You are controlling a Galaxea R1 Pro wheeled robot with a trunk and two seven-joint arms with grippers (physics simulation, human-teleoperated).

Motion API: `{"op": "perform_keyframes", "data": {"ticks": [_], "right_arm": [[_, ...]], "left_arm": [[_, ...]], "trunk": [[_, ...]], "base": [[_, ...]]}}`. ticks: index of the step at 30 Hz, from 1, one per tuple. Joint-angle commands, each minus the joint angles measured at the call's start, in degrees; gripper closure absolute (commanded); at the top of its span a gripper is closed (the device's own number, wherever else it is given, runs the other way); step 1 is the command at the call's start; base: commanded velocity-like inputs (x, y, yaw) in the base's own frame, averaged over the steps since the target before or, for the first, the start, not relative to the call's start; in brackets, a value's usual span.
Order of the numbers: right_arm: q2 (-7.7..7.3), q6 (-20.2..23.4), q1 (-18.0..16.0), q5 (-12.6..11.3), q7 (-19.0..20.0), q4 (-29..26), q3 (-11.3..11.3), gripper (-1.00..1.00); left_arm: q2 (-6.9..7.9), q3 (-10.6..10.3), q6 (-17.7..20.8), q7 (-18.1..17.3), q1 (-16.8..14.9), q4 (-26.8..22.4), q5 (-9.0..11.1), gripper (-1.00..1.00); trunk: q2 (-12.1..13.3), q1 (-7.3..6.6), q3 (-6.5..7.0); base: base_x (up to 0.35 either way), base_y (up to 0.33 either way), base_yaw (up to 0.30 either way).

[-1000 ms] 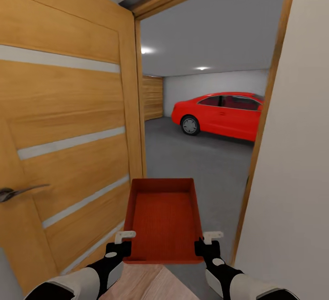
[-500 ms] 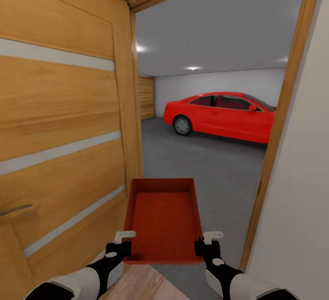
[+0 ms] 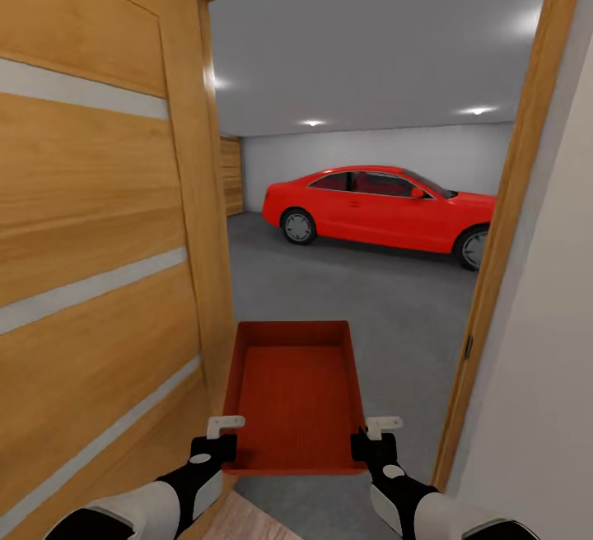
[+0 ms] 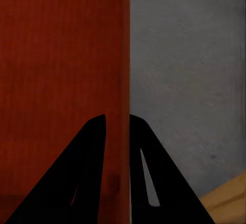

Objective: Move the two storage containers from the living room to the garage. In the garage, place one container on the floor and stack the other container on top of it (either order is fine).

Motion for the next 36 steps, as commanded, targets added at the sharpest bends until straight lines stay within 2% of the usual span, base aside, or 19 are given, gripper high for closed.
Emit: {"op": "perform_keyframes", "data": {"ticks": [1, 36], "right_arm": [[-0.09, 0.0, 0.0, -0.1, 0.1, 0.1, -2.6, 1.00], [-0.08, 0.0, 0.0, -0.1, 0.1, 0.1, -2.6, 1.00]], "left_arm": [[1.47, 2.6, -3.2, 0.3, -0.1, -0.2, -0.8, 1.00], [1.47, 2.6, -3.2, 0.3, -0.1, -0.2, -0.8, 1.00]], "trunk": [[-0.1, 0.04, -0.09], [-0.1, 0.04, -0.09]], "base": [[0.261, 0.216, -0.275], [0.261, 0.216, -0.275]]}}
